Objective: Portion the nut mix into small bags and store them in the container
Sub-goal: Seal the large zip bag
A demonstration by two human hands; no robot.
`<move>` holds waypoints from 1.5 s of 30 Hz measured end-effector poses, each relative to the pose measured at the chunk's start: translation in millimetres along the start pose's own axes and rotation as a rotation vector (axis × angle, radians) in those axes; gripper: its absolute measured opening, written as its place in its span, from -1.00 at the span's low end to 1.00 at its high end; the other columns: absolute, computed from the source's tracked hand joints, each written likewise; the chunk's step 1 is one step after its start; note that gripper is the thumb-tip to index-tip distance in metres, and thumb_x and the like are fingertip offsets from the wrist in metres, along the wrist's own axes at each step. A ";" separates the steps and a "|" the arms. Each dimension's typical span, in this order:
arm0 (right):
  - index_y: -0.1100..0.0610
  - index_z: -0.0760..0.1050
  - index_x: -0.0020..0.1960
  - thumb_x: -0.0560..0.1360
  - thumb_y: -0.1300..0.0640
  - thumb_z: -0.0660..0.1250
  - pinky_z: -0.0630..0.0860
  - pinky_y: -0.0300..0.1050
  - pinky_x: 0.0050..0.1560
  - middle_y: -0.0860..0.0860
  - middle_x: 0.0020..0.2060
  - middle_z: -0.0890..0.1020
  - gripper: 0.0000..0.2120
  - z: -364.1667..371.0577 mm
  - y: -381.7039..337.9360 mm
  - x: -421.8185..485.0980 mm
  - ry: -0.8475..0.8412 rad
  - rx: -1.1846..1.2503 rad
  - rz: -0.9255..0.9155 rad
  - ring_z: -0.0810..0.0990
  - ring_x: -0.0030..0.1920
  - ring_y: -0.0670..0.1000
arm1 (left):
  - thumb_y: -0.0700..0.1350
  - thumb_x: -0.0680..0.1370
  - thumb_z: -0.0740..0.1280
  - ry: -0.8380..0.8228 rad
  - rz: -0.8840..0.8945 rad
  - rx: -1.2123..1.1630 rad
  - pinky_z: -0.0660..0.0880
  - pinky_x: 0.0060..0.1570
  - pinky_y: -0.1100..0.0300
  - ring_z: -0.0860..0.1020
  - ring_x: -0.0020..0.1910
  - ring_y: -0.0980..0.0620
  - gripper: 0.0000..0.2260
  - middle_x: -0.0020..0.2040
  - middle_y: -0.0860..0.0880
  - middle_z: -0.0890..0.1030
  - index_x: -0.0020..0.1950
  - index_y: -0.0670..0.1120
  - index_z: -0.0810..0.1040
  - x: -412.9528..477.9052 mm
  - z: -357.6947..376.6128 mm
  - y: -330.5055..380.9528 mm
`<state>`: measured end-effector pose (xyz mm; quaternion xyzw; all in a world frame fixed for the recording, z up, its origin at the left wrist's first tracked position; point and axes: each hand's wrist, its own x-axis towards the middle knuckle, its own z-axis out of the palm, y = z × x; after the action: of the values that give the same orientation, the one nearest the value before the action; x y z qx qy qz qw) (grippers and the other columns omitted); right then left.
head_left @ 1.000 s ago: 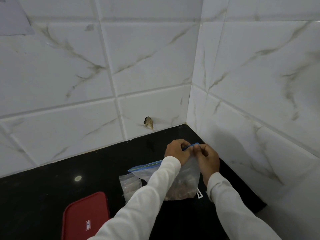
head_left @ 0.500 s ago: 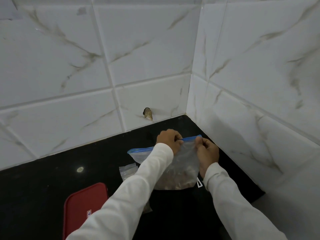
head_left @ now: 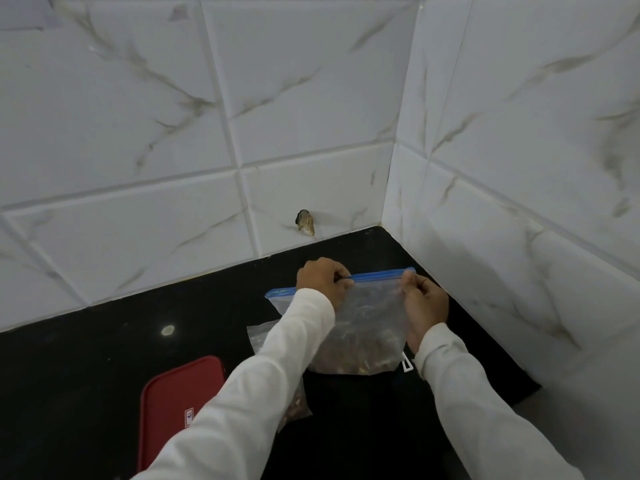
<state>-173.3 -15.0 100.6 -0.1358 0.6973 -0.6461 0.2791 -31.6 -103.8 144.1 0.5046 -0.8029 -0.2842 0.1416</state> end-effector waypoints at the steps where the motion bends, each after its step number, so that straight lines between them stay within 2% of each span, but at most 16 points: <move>1: 0.07 0.62 -0.17 0.53 -0.04 0.35 0.61 0.18 0.04 0.09 -0.18 0.68 -0.79 -0.5 -0.6 -0.6 0.006 0.001 0.005 0.66 -0.07 0.13 | -0.03 0.53 0.43 -0.014 -0.004 -0.015 0.50 0.14 0.16 0.60 0.03 0.02 -0.86 0.02 0.03 0.66 0.08 0.03 0.66 -0.8 0.9 -1.0; 5: 0.10 0.61 -0.17 0.52 -0.01 0.36 0.61 0.19 0.02 0.15 -0.18 0.67 -0.80 -7.1 -0.7 1.1 0.034 0.040 0.006 0.66 -0.06 0.21 | 0.06 0.47 0.47 -0.040 -0.046 -0.002 0.57 0.10 0.05 0.60 -0.04 0.06 -0.93 -0.09 0.12 0.65 -0.10 0.13 0.64 -1.0 -13.7 -21.3; 9: 0.13 0.61 -0.14 0.54 -0.02 0.35 0.63 0.14 -0.04 0.14 -0.17 0.67 -0.77 -6.6 -2.1 -2.1 -0.004 0.036 0.007 0.66 -0.09 0.17 | 0.08 0.43 0.50 0.014 -0.108 -0.024 0.58 0.07 0.04 0.59 -0.09 0.09 -0.91 -0.16 0.18 0.64 -0.23 0.18 0.62 -1.3 -29.2 -44.3; 12: 0.12 0.61 -0.16 0.52 -0.04 0.36 0.63 0.16 -0.02 0.14 -0.18 0.68 -0.76 -2.8 -0.7 -5.5 0.004 0.029 0.006 0.66 -0.08 0.18 | 0.08 0.41 0.52 0.082 -0.136 -0.067 0.59 0.02 0.09 0.59 -0.09 0.07 -0.93 -0.14 0.15 0.65 -0.18 0.16 0.66 -3.4 -27.9 -46.3; 15: 0.13 0.61 -0.14 0.53 -0.03 0.36 0.63 0.13 -0.04 0.15 -0.17 0.67 -0.76 -7.2 -1.5 -4.2 0.019 0.044 0.031 0.66 -0.08 0.18 | 0.14 0.32 0.57 0.063 -0.167 -0.134 0.57 -0.09 0.14 0.58 -0.15 0.12 -0.84 -0.18 0.16 0.65 -0.21 0.14 0.68 -4.5 -30.5 -57.0; 18: 0.16 0.60 -0.12 0.55 -0.02 0.34 0.62 0.01 -0.16 0.15 -0.17 0.66 -0.76 -13.1 -2.4 -3.6 0.022 0.072 0.024 0.66 -0.13 0.14 | 0.09 0.33 0.58 0.023 -0.175 -0.227 0.55 -0.01 0.13 0.59 -0.05 0.07 -0.85 -0.09 0.12 0.65 -0.17 0.15 0.67 -6.4 -38.0 -80.2; 21: 0.16 0.60 -0.12 0.55 -0.02 0.34 0.63 0.05 -0.11 0.16 -0.16 0.67 -0.75 -13.1 0.0 -6.5 0.018 0.081 0.020 0.66 -0.12 0.14 | 0.02 0.38 0.55 -0.007 -0.206 -0.335 0.50 0.05 0.11 0.54 -0.01 0.05 -0.85 -0.05 0.10 0.60 -0.10 0.11 0.66 -9.9 -38.3 -92.3; 24: 0.13 0.60 -0.15 0.54 -0.02 0.35 0.62 0.08 -0.05 0.17 -0.15 0.67 -0.77 -11.3 0.3 -8.7 0.017 0.083 0.033 0.66 -0.10 0.16 | 0.01 0.36 0.57 0.068 -0.250 -0.447 0.47 -0.11 0.22 0.55 -0.09 0.08 -0.86 -0.12 0.10 0.62 -0.15 0.11 0.67 -13.6 -33.1 -90.7; 28: 0.13 0.58 -0.18 0.55 0.05 0.35 0.57 -0.07 -0.18 0.12 -0.23 0.64 -0.81 -13.0 -5.0 -8.0 0.025 0.142 0.029 0.63 -0.19 0.10 | -0.03 0.39 0.56 0.070 -0.259 -0.690 0.50 -0.32 0.41 0.62 -0.19 0.08 -0.84 -0.15 -0.01 0.68 -0.10 -0.03 0.69 -19.8 -27.7 -92.4; 29: 0.13 0.57 -0.19 0.56 0.07 0.34 0.56 -0.10 -0.21 0.11 -0.24 0.63 -0.80 -13.8 -6.1 -8.6 0.026 0.155 0.031 0.62 -0.22 0.07 | -0.03 0.41 0.55 0.048 -0.273 -0.724 0.53 -0.27 0.38 0.64 -0.17 0.04 -0.84 -0.14 -0.04 0.69 -0.09 -0.04 0.68 -20.9 -26.6 -94.5; 32: 0.14 0.56 -0.20 0.57 0.08 0.33 0.54 -0.12 -0.24 0.09 -0.26 0.62 -0.79 -14.2 -5.6 -9.7 0.016 0.177 0.056 0.61 -0.24 0.02 | -0.04 0.43 0.53 0.015 -0.316 -0.769 0.62 -0.01 0.15 0.68 -0.02 -0.11 -0.89 -0.11 -0.08 0.71 -0.10 -0.02 0.67 -21.2 -21.7 -102.1; 35: 0.15 0.56 -0.20 0.57 0.09 0.33 0.55 -0.10 -0.21 0.09 -0.25 0.62 -0.79 -12.7 -4.4 -10.9 -0.001 0.182 0.062 0.61 -0.24 0.02 | -0.01 0.38 0.57 0.064 -0.362 -0.815 0.59 0.13 0.00 0.68 -0.02 -0.14 -0.86 -0.14 -0.07 0.72 -0.16 -0.03 0.72 -18.8 -18.1 -107.2; 38: 0.15 0.57 -0.17 0.57 0.10 0.33 0.55 -0.09 -0.18 0.08 -0.23 0.62 -0.82 -12.7 -4.3 -11.2 0.000 0.173 0.048 0.61 -0.21 0.00 | -0.03 0.37 0.58 0.076 -0.408 -0.900 0.58 0.16 -0.05 0.68 0.00 -0.16 -0.88 -0.13 -0.10 0.73 -0.22 -0.04 0.72 -18.7 -16.0 -106.5; 41: 0.15 0.56 -0.05 0.54 0.06 0.37 0.59 -0.03 -0.02 0.05 -0.21 0.65 -0.85 -14.5 -5.5 -10.5 0.041 0.065 -0.044 0.63 -0.18 -0.01 | -0.04 0.39 0.56 0.049 -0.424 -1.038 0.58 0.15 -0.08 0.68 0.02 -0.18 -0.81 -0.09 -0.16 0.72 -0.19 -0.16 0.71 -20.3 -12.9 -107.9; 43: 0.09 0.46 0.07 0.50 0.09 0.42 0.58 -0.04 0.02 0.04 -0.21 0.66 -0.79 -17.0 -6.9 -12.5 0.062 0.040 -0.098 0.65 -0.15 -0.01 | -0.01 0.41 0.54 0.057 -0.427 -1.041 0.59 0.13 -0.09 0.68 0.01 -0.16 -0.79 -0.08 -0.15 0.72 -0.16 -0.15 0.69 -22.2 -10.8 -108.6; 45: -0.01 0.38 0.11 0.49 0.11 0.43 0.57 -0.03 0.02 0.06 -0.23 0.67 -0.72 -20.2 -6.6 -14.0 0.059 -0.012 -0.166 0.66 -0.15 0.01 | -0.01 0.41 0.54 0.115 -0.425 -1.011 0.61 0.10 -0.09 0.67 0.00 -0.16 -0.78 -0.08 -0.15 0.71 -0.15 -0.15 0.67 -22.0 -7.4 -109.3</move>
<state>-174.5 8.6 110.2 -0.1756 0.6952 -0.6667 0.2032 61.9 -122.5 85.8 0.5395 -0.4379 -0.6285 0.3495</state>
